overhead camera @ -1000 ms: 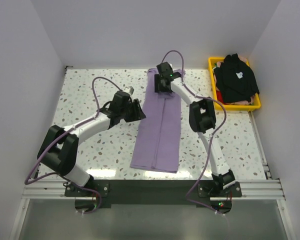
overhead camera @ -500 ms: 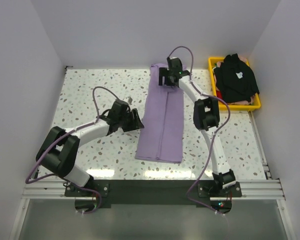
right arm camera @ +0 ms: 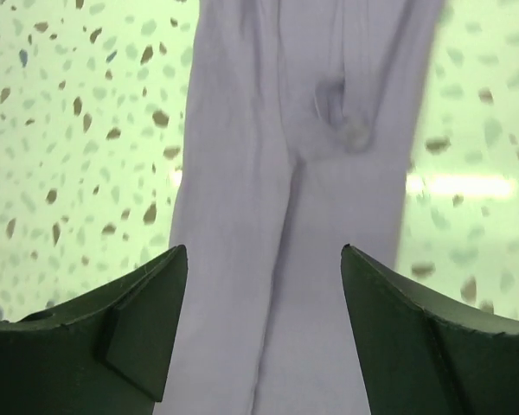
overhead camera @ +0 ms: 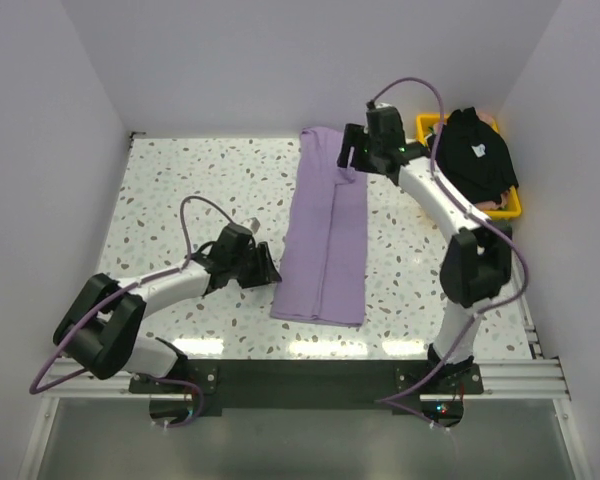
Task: Fold and stack the t-shirts
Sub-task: Fold the tshirt
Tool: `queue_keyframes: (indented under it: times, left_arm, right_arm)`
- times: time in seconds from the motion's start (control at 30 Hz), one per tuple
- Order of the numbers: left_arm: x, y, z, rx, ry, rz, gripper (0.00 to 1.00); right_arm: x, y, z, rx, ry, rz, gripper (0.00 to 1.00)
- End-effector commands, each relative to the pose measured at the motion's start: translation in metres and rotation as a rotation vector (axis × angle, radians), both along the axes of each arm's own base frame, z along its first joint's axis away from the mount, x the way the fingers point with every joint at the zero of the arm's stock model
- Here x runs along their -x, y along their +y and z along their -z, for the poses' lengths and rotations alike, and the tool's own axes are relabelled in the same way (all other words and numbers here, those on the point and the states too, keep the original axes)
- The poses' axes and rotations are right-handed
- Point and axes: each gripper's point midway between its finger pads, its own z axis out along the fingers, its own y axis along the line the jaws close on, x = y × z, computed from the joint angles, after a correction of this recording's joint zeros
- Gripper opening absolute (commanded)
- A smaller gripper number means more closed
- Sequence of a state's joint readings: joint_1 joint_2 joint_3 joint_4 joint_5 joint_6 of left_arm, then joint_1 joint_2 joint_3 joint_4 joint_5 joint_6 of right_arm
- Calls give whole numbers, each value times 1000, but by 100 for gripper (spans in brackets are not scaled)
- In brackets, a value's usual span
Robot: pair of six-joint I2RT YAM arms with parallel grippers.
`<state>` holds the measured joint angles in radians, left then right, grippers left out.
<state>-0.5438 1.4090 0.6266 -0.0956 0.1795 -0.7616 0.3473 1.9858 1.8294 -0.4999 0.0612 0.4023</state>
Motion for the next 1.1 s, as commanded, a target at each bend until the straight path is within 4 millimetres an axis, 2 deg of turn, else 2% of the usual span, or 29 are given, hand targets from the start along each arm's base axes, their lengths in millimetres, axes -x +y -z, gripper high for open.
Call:
queue_keyframes:
  times: [0.0,0.07,0.1,0.17,0.2,0.27,0.3,0.37,0.4,0.43,0.5,0.6,1.07]
  left_arm:
    - [12,-3,-2,16,3,10,51]
    - [19,-4,2,13,20,30,49]
    - [25,-6,4,8,30,45,48]
    - [32,-6,8,3,48,48,46]
    - [36,-7,9,2,55,51,46]
    - [46,-7,15,-19,79,49,44]
    - [55,-7,19,-35,101,59,43]
    - [63,-5,23,-48,127,46,43]
    - [69,-5,26,-57,138,52,42]
    - [73,-4,29,-63,152,52,41]
    - [79,-2,32,-71,168,44,40]
    - [82,-1,35,-80,175,43,39]
    - [101,-10,42,-74,218,70,23]
  right_arm:
    - [73,-12,29,-55,124,56,72]
    - [105,-15,41,-44,157,56,66]
    - [135,-21,55,-36,193,55,61]
    - [167,-18,70,-31,232,39,57]
    - [193,-24,81,-36,266,46,56]
    - [219,-26,93,-39,297,43,56]
    - [239,-33,103,-46,321,61,56]
    - [259,-37,112,-58,341,68,55]
    - [276,-42,127,-58,384,82,55]
    - [282,-42,126,-74,376,76,55]
    - [298,-43,138,-90,421,70,52]
    - [313,-40,144,-116,459,49,50]
    - [372,-42,170,-149,643,-26,46]
